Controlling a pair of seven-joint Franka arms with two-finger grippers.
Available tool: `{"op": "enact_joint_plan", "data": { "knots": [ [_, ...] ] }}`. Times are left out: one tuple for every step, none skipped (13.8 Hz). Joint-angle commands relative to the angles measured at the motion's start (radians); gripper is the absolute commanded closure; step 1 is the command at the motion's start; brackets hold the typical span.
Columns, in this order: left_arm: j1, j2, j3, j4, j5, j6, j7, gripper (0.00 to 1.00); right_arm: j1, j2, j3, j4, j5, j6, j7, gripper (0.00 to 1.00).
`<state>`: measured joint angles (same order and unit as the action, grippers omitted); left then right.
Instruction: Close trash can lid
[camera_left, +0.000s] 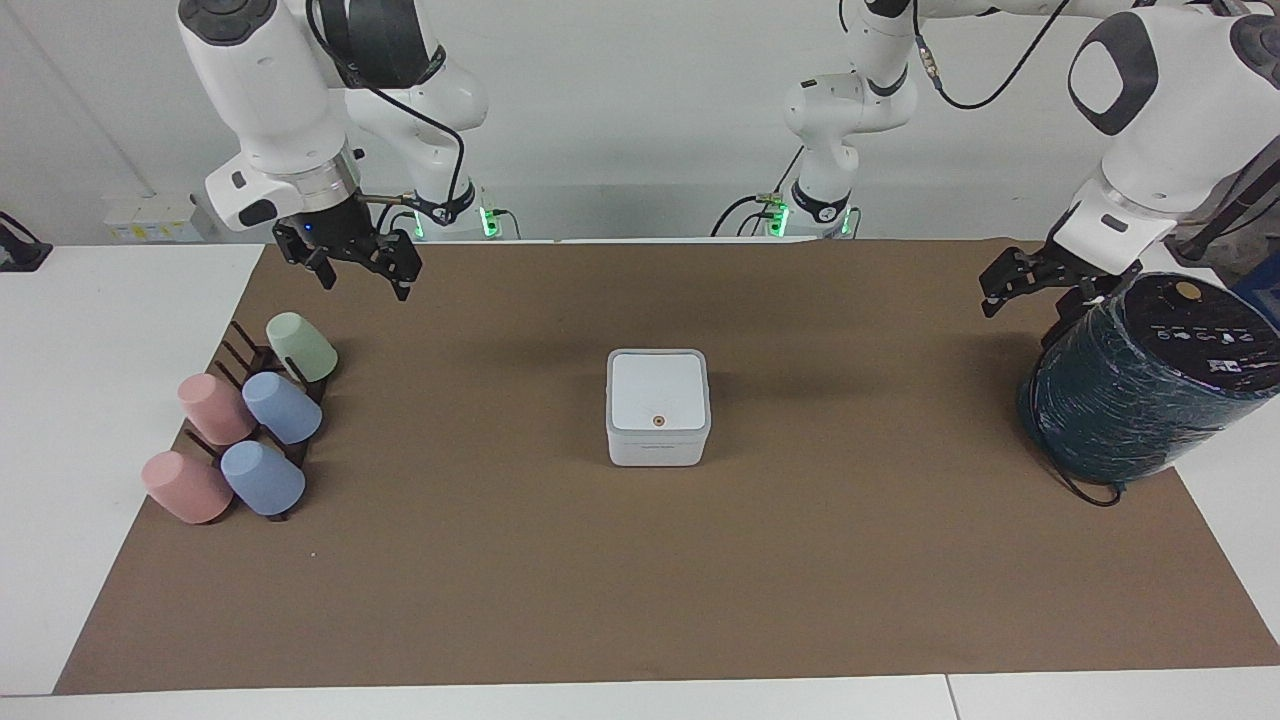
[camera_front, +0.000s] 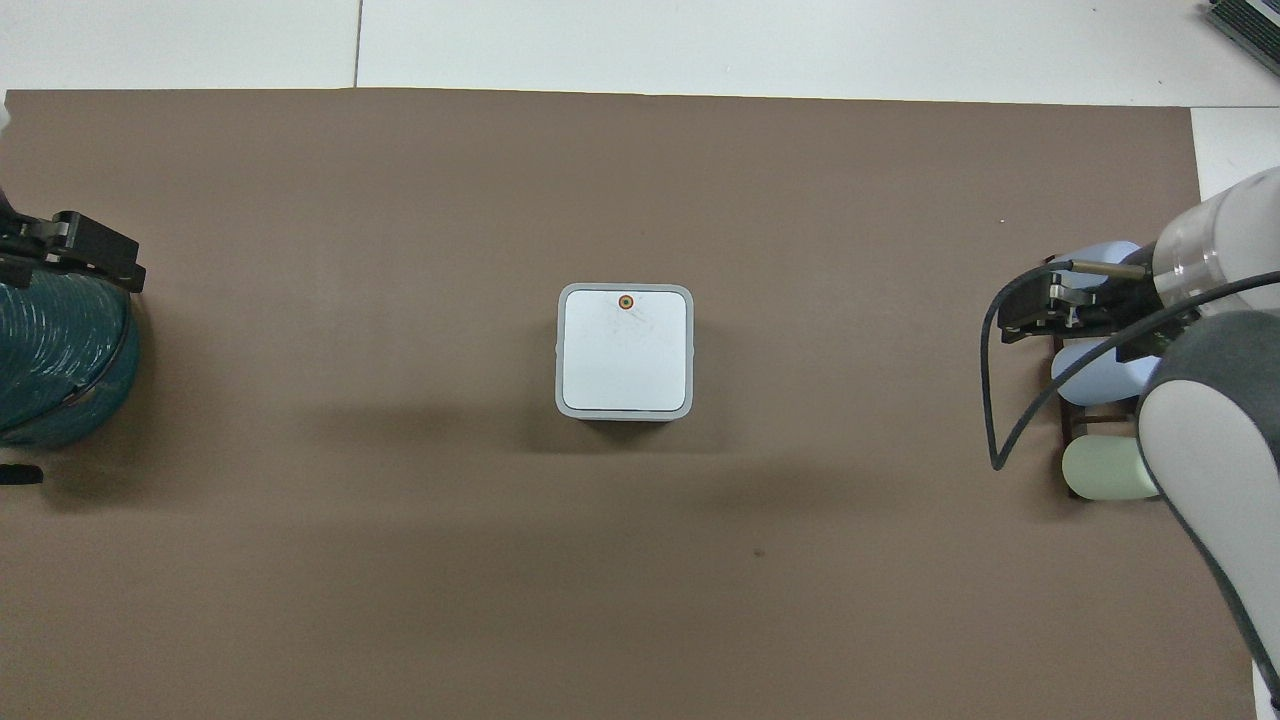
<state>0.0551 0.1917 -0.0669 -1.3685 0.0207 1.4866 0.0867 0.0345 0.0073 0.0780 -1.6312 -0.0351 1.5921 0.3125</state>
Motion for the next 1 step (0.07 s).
{"op": "enact_joint_plan", "data": {
  "knots": [
    [-0.006, -0.055, 0.002, -0.086, -0.004, 0.021, 0.004, 0.0, -0.011, -0.023, 0.005, -0.027, 0.0, 0.009, -0.02, 0.0]
  ]
}}
